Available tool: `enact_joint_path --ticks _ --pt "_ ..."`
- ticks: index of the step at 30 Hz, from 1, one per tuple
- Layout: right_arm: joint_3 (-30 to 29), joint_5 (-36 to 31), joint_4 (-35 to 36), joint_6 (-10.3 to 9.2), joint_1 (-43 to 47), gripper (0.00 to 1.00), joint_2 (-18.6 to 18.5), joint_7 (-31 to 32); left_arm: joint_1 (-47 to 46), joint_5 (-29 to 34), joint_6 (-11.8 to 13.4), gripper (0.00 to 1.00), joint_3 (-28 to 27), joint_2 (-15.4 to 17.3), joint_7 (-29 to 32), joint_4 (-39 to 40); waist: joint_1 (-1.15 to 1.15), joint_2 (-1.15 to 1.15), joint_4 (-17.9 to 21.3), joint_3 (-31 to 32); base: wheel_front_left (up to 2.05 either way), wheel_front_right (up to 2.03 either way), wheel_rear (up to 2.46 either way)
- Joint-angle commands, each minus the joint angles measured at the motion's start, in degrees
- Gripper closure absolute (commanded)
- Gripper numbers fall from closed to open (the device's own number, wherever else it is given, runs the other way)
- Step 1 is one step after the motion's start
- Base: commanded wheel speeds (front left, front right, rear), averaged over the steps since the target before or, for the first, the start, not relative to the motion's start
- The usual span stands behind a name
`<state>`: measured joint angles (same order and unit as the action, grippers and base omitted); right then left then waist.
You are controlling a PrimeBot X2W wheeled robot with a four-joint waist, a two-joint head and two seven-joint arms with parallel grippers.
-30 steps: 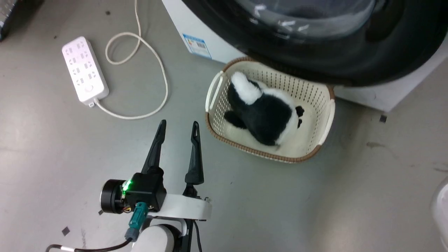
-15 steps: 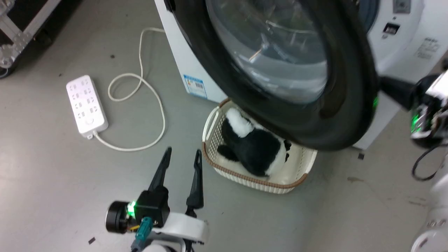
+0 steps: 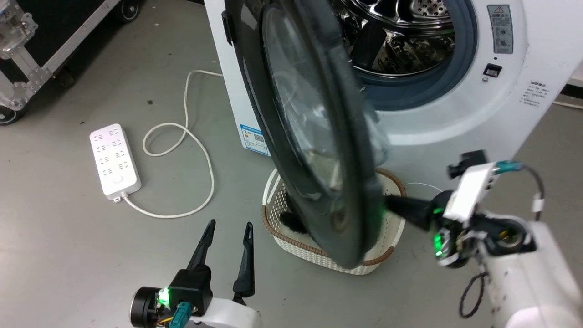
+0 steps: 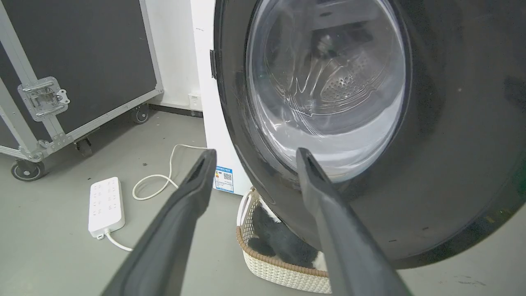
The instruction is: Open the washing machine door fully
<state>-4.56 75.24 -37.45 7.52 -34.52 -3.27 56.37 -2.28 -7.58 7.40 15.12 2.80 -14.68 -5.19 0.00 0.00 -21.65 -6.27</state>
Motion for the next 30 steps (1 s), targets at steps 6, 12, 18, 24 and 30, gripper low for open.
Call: enact_joint_path --ticks 6,12,18,24,30 --pt "9.7 5.8 5.7 -0.03 5.7 1.00 0.4 -4.2 1.3 0.5 -0.3 0.00 -0.5 0.1 -0.3 -0.1 0.00 0.00 -0.2 0.5 0.00 0.00 0.00" --pt "11.0 1.5 8.3 -0.03 7.3 0.00 0.4 -12.1 1.7 0.4 -0.3 0.00 -2.5 0.1 -0.3 -0.1 0.00 0.00 1.0 1.3 0.00 0.00 0.00" --pt "10.7 -11.7 18.3 -0.03 10.3 0.00 -5.2 -25.8 1.8 0.5 -2.1 0.00 -4.7 0.4 -0.3 -0.2 0.00 0.00 3.7 2.5 0.00 0.00 0.00" --pt "17.3 -34.2 26.7 -0.03 14.9 0.00 -16.4 -48.8 2.0 0.5 -3.2 0.00 -6.6 0.3 -0.3 -0.4 0.00 0.00 7.2 4.1 0.00 0.00 0.00" --pt "15.5 -52.3 29.7 -0.03 20.5 0.00 -19.5 -63.9 3.4 0.3 -4.0 0.00 -9.6 0.7 -0.3 -0.3 0.00 0.00 11.2 5.6 0.00 0.00 0.00"
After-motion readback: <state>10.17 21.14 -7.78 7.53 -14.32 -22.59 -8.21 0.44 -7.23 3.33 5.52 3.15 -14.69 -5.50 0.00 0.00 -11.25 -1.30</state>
